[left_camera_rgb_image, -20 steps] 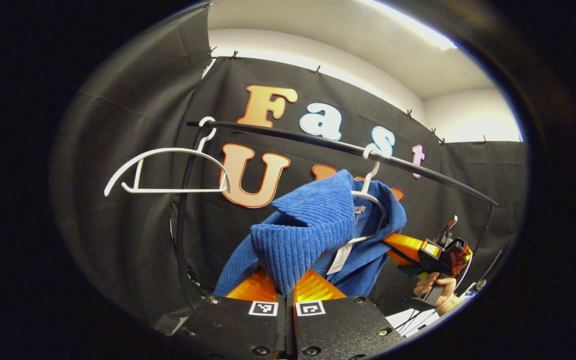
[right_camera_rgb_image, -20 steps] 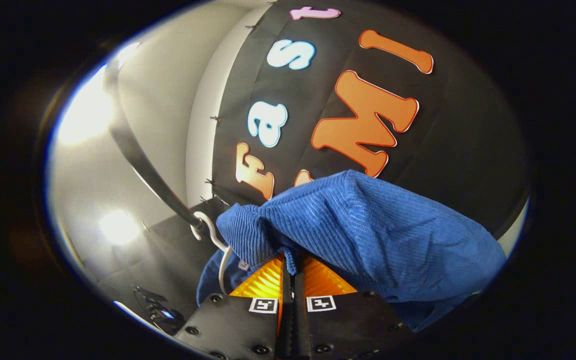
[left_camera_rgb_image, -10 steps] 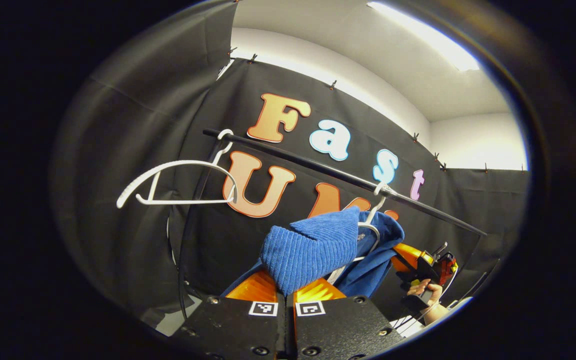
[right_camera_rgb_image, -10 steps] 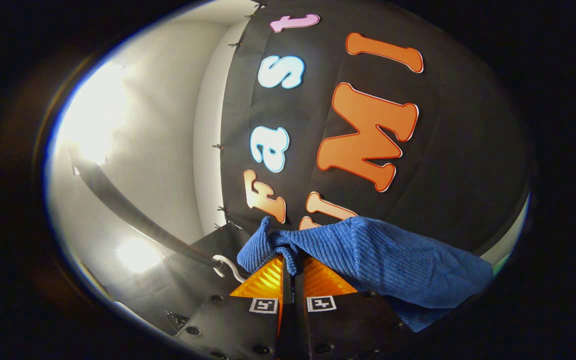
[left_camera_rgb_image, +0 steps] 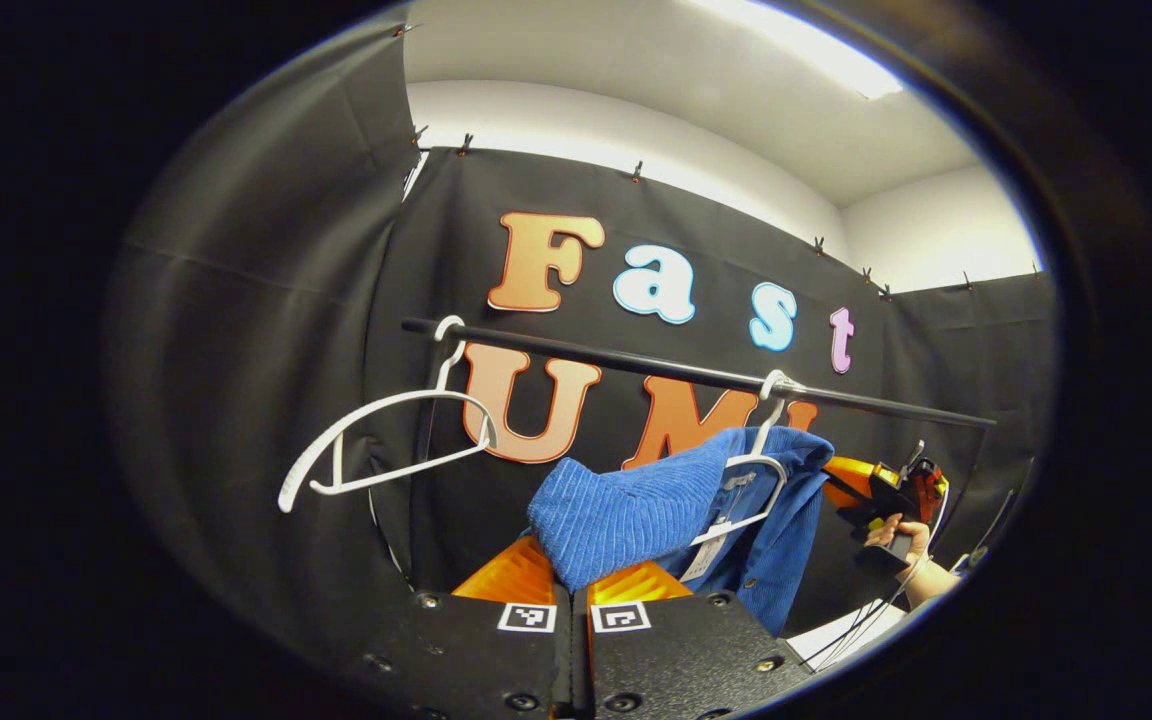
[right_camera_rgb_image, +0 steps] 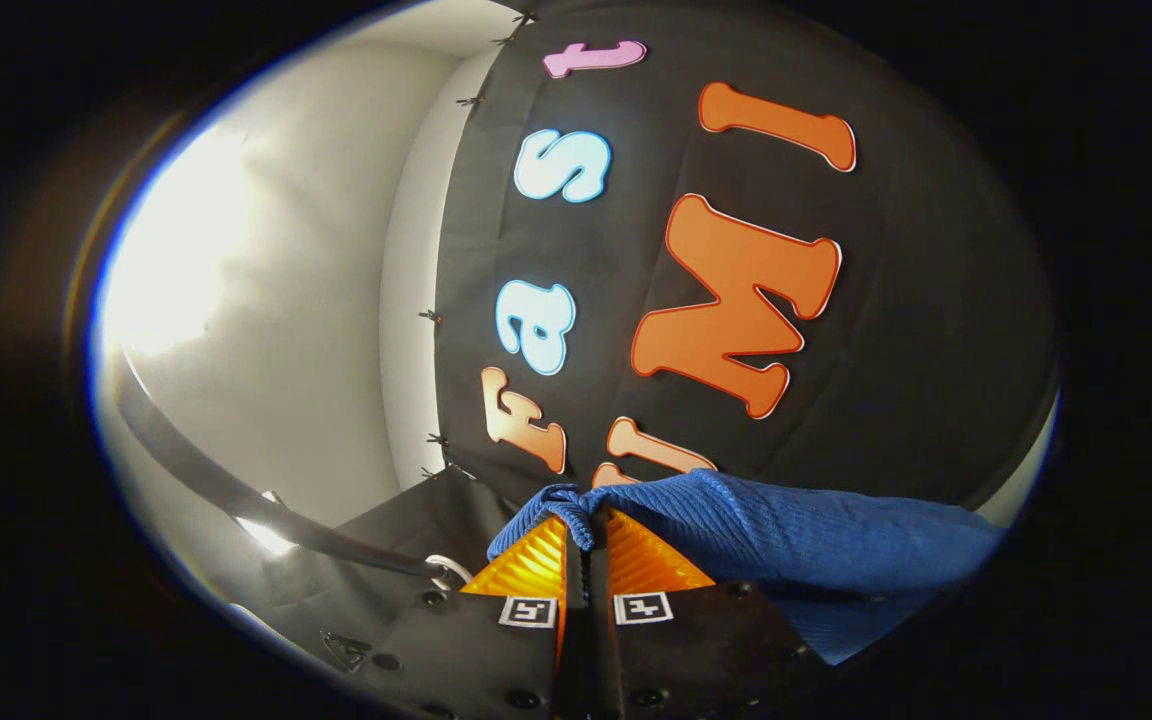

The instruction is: Grasp the clothes on the hanger with both hands and then place them into the laundry hamper below.

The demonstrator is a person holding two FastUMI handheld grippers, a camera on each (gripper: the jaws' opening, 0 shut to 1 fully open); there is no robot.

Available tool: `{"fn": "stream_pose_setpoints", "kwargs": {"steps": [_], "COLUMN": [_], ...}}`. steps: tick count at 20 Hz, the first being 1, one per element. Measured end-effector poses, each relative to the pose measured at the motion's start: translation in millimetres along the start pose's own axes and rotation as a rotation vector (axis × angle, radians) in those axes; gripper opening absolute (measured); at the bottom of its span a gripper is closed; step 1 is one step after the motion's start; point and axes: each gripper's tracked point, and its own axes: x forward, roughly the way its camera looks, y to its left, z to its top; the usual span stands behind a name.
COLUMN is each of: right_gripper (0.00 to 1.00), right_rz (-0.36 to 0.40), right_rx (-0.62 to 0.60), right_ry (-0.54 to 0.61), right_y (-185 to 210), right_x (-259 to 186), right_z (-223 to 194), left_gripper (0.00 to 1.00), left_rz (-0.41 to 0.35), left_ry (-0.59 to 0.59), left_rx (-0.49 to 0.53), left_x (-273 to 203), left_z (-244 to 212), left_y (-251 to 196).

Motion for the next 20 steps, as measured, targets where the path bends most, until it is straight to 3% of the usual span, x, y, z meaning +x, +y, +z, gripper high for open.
{"fn": "stream_pose_setpoints", "kwargs": {"steps": [7, 20], "right_gripper": [0.07, 0.07], "right_rz": [-0.061, -0.196], "right_rx": [-0.036, -0.099], "right_ry": [0.004, 0.043], "right_y": [-12.6, -57.2], "right_x": [21.4, 37.0], "right_z": [17.6, 20.2], "left_gripper": [0.00, 0.00], "left_rz": [0.024, 0.047], "left_ry": [-0.016, 0.066], "left_rx": [0.105, 0.084], "left_x": [16.7, 57.9], "left_z": [22.9, -14.1], "left_y": [18.8, 50.8]}}
